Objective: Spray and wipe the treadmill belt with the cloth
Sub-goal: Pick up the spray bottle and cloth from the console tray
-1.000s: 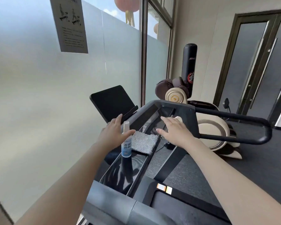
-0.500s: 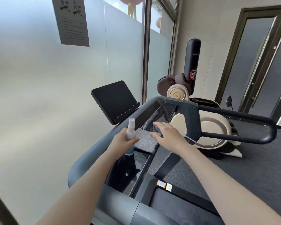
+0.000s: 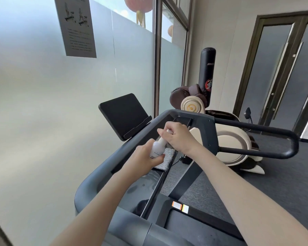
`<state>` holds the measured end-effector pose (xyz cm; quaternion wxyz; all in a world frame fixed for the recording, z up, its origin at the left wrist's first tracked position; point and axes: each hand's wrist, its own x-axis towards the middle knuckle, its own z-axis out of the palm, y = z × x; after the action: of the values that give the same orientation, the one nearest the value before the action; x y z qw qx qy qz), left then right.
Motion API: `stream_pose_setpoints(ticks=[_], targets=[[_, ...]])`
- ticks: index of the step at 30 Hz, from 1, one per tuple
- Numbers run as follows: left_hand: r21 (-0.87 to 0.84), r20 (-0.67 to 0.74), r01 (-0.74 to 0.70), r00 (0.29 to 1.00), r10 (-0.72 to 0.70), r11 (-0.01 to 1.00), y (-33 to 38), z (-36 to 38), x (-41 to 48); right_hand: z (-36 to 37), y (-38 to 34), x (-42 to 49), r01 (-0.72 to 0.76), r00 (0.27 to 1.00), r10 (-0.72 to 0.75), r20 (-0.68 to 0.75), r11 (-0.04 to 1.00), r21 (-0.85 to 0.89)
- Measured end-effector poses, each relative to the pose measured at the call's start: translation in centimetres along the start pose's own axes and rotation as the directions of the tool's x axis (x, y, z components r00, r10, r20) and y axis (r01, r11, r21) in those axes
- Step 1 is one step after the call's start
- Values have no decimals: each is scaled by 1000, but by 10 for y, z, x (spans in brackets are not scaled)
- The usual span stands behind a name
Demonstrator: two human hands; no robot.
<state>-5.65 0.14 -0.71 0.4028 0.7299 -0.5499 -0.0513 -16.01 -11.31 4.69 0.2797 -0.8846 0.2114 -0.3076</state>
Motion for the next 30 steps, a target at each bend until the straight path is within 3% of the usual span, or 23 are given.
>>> stream_pose_setpoints(ticks=[12,14,16,18,20,24,30], targets=[[-120,100,57,994,-45,991,43,-11,15,-23,12,15,-78,993,98,-68,964,256],[-107,117,58,992,-46,993,39,-11,11,-38,17,14,-145,964,215,-155,917,372],[-115,104,91,991,-79,989,23,-10,2,-76,27,12,-197,883,357,-306,871,449],[-137,37,112,993,-108,984,7,-13,-3,-110,32,9,-203,882,300,-363,938,282],[-189,-42,80,995,-89,979,2,-16,0,-111,23,10,-156,932,189,-310,980,126],[-392,-122,18,990,-72,920,10,-19,5,-65,18,7,-125,963,146,-225,987,102],[-426,-276,11,950,-142,905,-8,-32,-1,8,25,-11,-59,998,62,21,991,-121]])
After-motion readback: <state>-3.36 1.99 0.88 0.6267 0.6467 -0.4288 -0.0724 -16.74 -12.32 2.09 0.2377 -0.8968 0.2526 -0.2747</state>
